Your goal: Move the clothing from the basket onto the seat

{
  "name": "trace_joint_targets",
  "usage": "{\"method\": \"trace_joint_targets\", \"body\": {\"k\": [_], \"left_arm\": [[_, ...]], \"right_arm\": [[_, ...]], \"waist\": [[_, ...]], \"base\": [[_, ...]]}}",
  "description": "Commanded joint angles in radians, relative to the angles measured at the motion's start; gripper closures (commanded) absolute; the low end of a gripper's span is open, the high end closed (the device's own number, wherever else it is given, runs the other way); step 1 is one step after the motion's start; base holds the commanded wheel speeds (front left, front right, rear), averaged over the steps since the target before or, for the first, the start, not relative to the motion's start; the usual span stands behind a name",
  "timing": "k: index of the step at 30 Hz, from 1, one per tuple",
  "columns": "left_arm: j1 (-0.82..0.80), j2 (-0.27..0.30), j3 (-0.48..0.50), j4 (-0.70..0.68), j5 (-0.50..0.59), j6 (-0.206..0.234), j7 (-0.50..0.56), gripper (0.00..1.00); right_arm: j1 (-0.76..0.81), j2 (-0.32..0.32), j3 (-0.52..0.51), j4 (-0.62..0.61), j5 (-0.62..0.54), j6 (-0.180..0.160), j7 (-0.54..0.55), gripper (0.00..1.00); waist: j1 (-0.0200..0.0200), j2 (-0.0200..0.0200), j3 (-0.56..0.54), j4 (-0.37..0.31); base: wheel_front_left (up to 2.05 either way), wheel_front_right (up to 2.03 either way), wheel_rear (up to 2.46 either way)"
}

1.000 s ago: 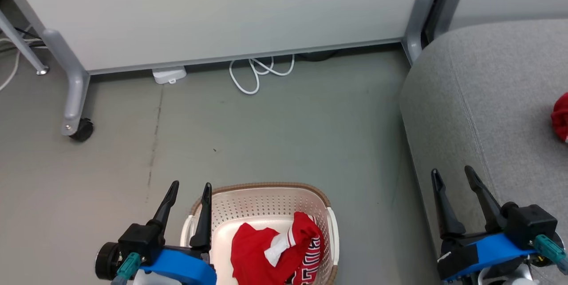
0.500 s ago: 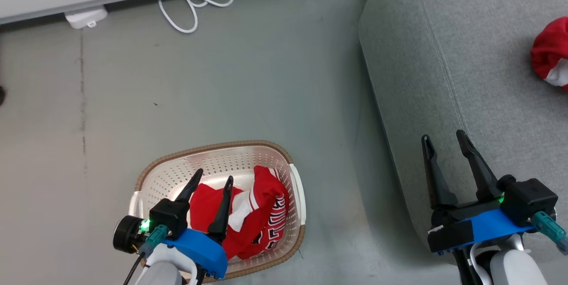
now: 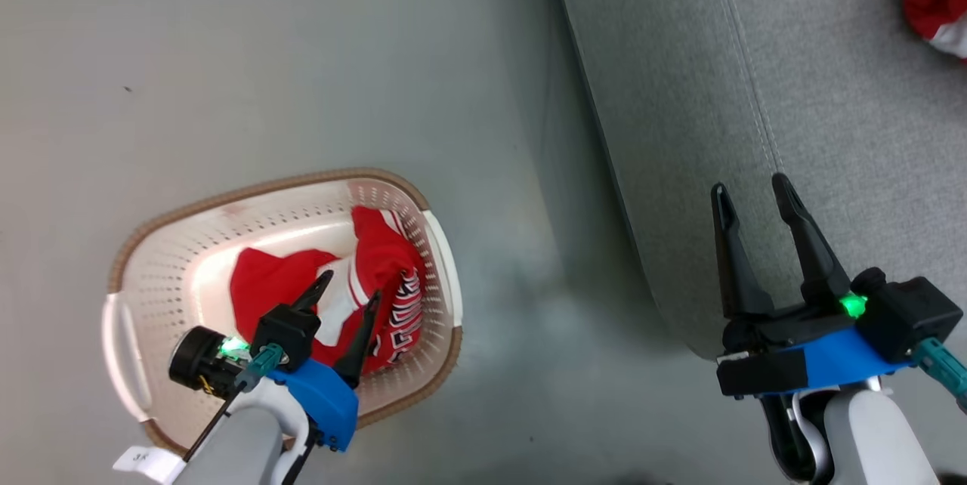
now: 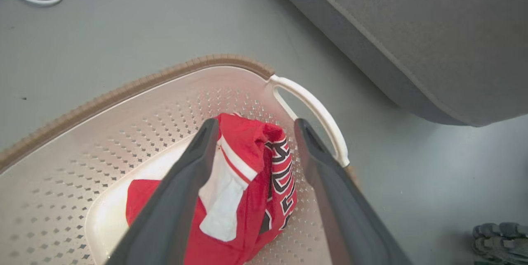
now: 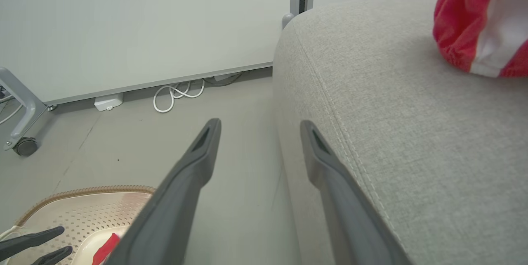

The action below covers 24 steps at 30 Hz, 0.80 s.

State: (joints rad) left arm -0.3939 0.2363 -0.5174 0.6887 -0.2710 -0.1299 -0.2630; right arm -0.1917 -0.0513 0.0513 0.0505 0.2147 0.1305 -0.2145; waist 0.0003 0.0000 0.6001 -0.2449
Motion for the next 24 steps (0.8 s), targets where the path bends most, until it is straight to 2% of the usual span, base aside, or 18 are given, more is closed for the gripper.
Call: {"method": "trace_joint_targets", "body": {"k": [1, 6, 15, 24], "left_arm": [[-0.037, 0.019, -0.027, 0.032, -0.009, -0.001, -0.003, 0.0], [-0.113, 0.049, -0.078, 0.121, -0.029, -0.001, -0.003, 0.0], [-0.195, 0.087, -0.054, 0.181, -0.026, -0.001, -0.003, 0.0], [-0.235, 0.108, -0.062, 0.248, -0.002, -0.001, -0.003, 0.0]], "right_arm": [[-0.026, 0.001, 0.007, -0.001, 0.006, 0.001, -0.012, 0.0], [-0.06, 0.001, 0.029, 0.004, 0.018, 0.001, -0.028, 0.0], [-0.1, 0.001, 0.057, 0.005, 0.06, 0.001, -0.047, 0.0], [-0.122, 0.001, 0.095, 0.005, 0.098, 0.001, -0.052, 0.0]], "waist": [[-0.0003, 0.0, 0.071, -0.041], [-0.0003, 0.0, 0.146, -0.063], [-0.0003, 0.0, 0.244, -0.093], [-0.0003, 0.0, 0.291, -0.12]], "base": [[0.0, 0.0, 0.0], [0.0, 0.0, 0.0], [0.0, 0.0, 0.0], [0.0, 0.0, 0.0]]}}
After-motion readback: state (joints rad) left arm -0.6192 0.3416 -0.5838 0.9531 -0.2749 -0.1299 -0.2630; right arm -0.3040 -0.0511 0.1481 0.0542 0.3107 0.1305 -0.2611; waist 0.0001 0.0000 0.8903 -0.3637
